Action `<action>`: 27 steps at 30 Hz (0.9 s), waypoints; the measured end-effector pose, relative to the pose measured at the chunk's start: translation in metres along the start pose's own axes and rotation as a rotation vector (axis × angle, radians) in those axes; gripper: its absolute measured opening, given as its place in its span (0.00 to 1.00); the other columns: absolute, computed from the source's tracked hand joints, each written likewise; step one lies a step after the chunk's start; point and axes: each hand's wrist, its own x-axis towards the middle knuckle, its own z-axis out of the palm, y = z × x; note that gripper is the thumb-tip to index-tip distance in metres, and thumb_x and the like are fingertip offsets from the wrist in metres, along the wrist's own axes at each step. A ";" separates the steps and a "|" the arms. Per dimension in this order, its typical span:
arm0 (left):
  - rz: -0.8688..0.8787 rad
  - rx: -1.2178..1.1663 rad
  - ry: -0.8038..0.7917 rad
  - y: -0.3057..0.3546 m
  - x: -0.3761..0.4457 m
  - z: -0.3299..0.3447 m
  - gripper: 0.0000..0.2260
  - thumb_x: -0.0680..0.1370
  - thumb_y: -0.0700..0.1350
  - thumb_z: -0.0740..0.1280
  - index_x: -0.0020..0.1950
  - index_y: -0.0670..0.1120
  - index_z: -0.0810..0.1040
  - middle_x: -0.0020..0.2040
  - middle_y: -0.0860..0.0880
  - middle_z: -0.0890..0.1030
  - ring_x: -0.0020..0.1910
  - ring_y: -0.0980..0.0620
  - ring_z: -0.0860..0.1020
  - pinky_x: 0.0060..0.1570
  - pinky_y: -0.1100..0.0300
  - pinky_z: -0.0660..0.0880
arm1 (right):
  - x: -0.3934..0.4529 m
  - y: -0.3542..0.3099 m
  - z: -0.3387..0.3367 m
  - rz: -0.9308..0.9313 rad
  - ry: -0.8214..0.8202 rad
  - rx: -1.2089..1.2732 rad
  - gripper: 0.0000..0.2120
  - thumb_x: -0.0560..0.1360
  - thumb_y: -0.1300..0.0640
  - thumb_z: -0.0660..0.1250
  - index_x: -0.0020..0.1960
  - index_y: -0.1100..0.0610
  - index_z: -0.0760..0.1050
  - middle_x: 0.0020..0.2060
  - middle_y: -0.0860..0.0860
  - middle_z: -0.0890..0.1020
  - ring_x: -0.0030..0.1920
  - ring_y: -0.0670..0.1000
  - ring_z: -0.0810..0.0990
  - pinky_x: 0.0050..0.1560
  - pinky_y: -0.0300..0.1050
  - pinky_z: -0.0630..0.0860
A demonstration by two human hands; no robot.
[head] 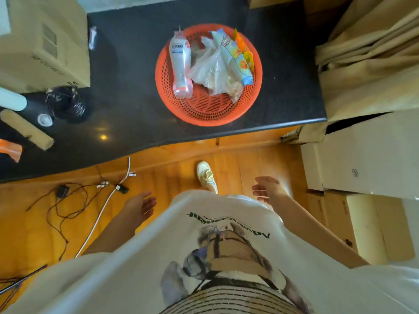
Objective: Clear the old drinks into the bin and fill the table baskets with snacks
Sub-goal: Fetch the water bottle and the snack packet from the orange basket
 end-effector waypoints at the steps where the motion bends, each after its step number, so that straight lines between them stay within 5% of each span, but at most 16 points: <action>1: 0.022 0.037 -0.009 0.018 0.000 0.007 0.09 0.81 0.44 0.58 0.43 0.47 0.72 0.40 0.48 0.74 0.37 0.54 0.73 0.37 0.62 0.67 | 0.004 -0.008 0.002 0.001 0.012 0.024 0.06 0.78 0.61 0.60 0.53 0.59 0.72 0.34 0.55 0.77 0.31 0.51 0.74 0.31 0.41 0.66; 4: 0.169 0.076 -0.021 0.085 0.004 0.038 0.07 0.81 0.43 0.59 0.44 0.49 0.73 0.39 0.50 0.75 0.32 0.57 0.75 0.32 0.65 0.68 | 0.012 -0.034 0.006 -0.025 0.034 0.068 0.06 0.78 0.61 0.60 0.53 0.59 0.73 0.36 0.55 0.78 0.33 0.51 0.76 0.33 0.42 0.69; 11: 0.397 0.135 -0.096 0.198 0.021 0.113 0.08 0.79 0.42 0.60 0.57 0.47 0.75 0.44 0.50 0.79 0.44 0.53 0.78 0.42 0.61 0.74 | 0.046 -0.133 0.021 -0.241 0.130 0.057 0.06 0.76 0.65 0.60 0.51 0.59 0.74 0.34 0.54 0.77 0.34 0.49 0.76 0.36 0.42 0.70; 16: 0.514 0.143 -0.053 0.249 0.056 0.164 0.18 0.76 0.38 0.65 0.66 0.44 0.68 0.57 0.47 0.74 0.46 0.55 0.76 0.54 0.53 0.72 | 0.092 -0.224 0.036 -0.518 0.243 -0.153 0.07 0.72 0.60 0.65 0.50 0.52 0.74 0.43 0.50 0.78 0.43 0.49 0.75 0.46 0.44 0.69; 19: 0.594 0.207 0.039 0.272 0.076 0.182 0.26 0.76 0.37 0.65 0.72 0.43 0.62 0.66 0.44 0.72 0.60 0.50 0.74 0.61 0.55 0.70 | 0.112 -0.262 0.055 -0.673 0.294 -0.360 0.13 0.71 0.59 0.66 0.55 0.55 0.73 0.50 0.50 0.77 0.48 0.48 0.73 0.47 0.39 0.66; 21: 0.649 0.282 0.095 0.283 0.087 0.191 0.25 0.75 0.36 0.64 0.72 0.41 0.63 0.67 0.43 0.73 0.64 0.47 0.73 0.56 0.61 0.71 | 0.121 -0.274 0.068 -0.727 0.312 -0.453 0.16 0.70 0.59 0.66 0.57 0.56 0.72 0.55 0.53 0.75 0.52 0.51 0.74 0.49 0.41 0.68; 27: 0.682 0.358 0.182 0.295 0.107 0.207 0.20 0.73 0.37 0.67 0.64 0.40 0.71 0.57 0.45 0.80 0.55 0.46 0.79 0.48 0.60 0.75 | 0.138 -0.276 0.090 -0.753 0.495 -0.787 0.25 0.70 0.55 0.65 0.66 0.55 0.67 0.61 0.54 0.73 0.62 0.57 0.68 0.60 0.54 0.66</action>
